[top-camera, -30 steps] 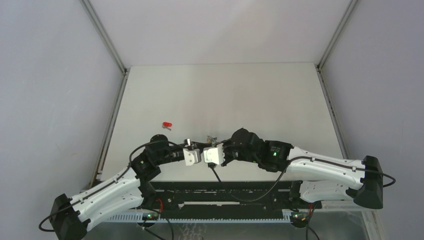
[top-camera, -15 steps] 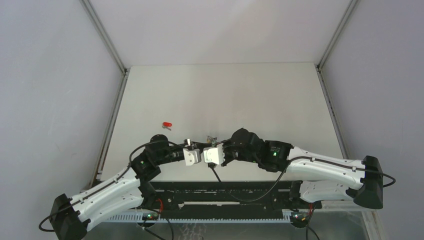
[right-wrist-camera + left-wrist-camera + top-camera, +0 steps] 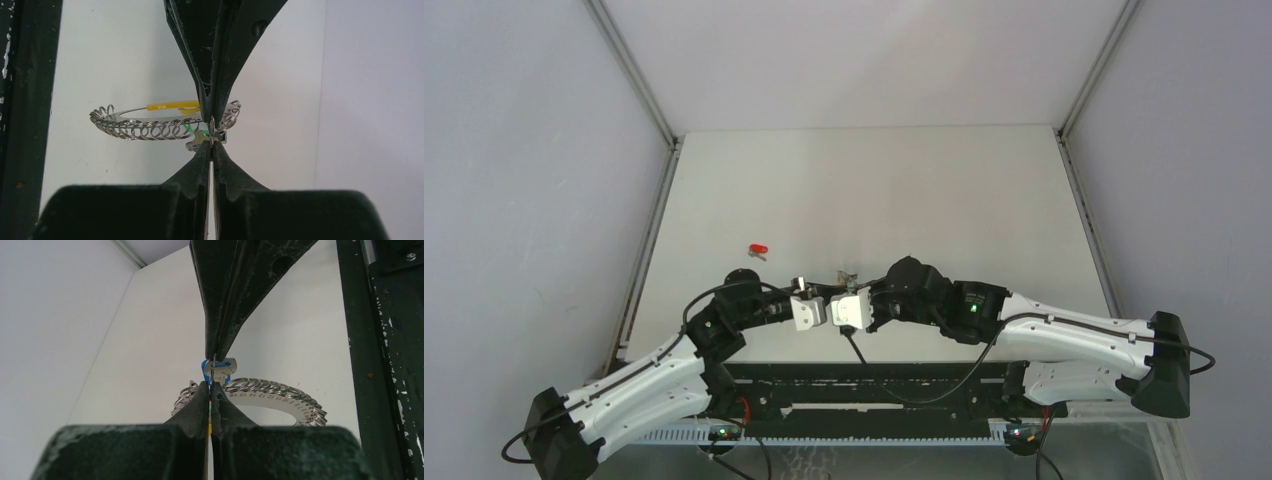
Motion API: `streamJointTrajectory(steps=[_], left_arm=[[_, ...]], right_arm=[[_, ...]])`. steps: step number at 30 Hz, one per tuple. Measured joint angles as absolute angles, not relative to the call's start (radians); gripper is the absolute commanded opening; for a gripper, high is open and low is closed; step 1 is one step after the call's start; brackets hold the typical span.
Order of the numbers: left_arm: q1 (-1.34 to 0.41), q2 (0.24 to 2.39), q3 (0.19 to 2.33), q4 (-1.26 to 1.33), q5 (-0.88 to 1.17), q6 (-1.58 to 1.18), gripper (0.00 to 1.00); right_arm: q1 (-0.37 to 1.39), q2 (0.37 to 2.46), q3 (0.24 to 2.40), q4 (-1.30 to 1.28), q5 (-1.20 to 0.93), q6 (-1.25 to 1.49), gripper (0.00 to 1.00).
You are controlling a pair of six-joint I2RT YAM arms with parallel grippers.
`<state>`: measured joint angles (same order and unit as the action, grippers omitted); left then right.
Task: Put the keys on the keyring
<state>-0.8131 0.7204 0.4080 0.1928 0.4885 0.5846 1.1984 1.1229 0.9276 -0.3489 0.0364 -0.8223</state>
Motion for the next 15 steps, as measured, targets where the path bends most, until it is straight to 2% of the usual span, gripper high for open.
streamJointTrajectory(steps=[15], left_arm=[[-0.813,0.72,0.408,0.192,0.482,0.585,0.0]], right_arm=[[1.198,1.123,0.928,-0.348,0.038,-0.82,0.0]])
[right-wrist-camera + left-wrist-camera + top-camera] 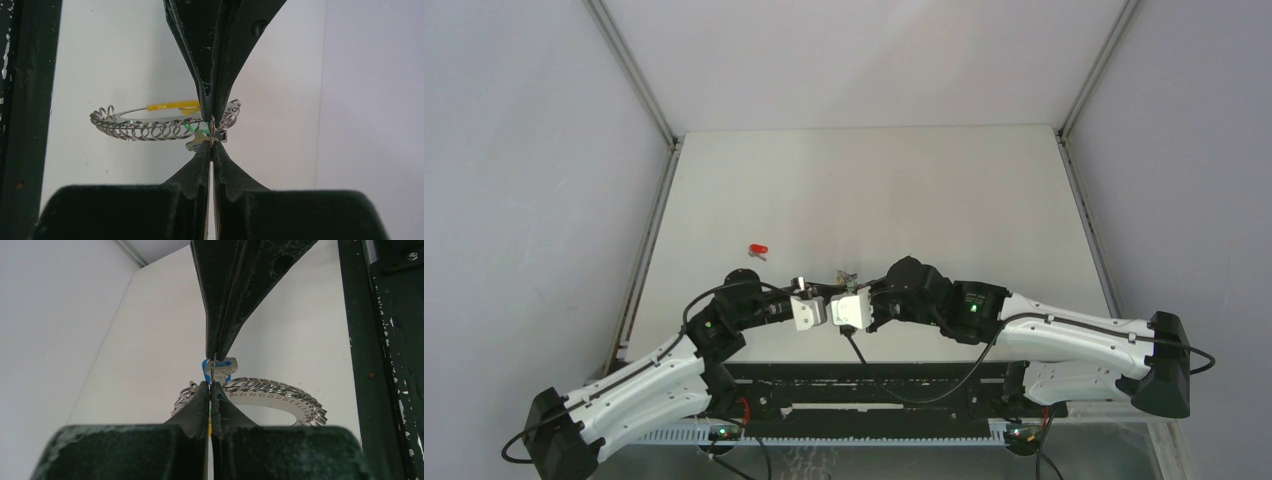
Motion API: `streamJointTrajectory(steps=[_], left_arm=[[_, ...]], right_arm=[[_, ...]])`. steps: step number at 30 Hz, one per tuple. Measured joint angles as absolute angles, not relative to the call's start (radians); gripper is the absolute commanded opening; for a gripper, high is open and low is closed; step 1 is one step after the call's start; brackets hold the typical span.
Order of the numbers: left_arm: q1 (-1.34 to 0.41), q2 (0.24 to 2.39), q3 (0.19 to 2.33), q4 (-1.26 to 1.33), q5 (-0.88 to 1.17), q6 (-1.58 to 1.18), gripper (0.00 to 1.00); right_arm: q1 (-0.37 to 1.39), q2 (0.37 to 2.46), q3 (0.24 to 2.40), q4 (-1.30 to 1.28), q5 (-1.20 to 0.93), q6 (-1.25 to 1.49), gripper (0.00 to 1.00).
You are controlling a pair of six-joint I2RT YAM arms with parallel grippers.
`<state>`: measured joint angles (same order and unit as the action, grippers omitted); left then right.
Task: Put the keys on the keyring
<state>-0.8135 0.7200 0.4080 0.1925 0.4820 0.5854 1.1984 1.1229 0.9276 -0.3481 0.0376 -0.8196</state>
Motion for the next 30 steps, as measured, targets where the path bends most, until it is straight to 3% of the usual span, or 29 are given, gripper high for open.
streamJointTrajectory(steps=[30], left_arm=[[-0.813,0.72,0.408,0.199,0.504,0.585,0.0]], right_arm=[[1.198,1.123,0.928,-0.347,0.038,-0.82,0.0]])
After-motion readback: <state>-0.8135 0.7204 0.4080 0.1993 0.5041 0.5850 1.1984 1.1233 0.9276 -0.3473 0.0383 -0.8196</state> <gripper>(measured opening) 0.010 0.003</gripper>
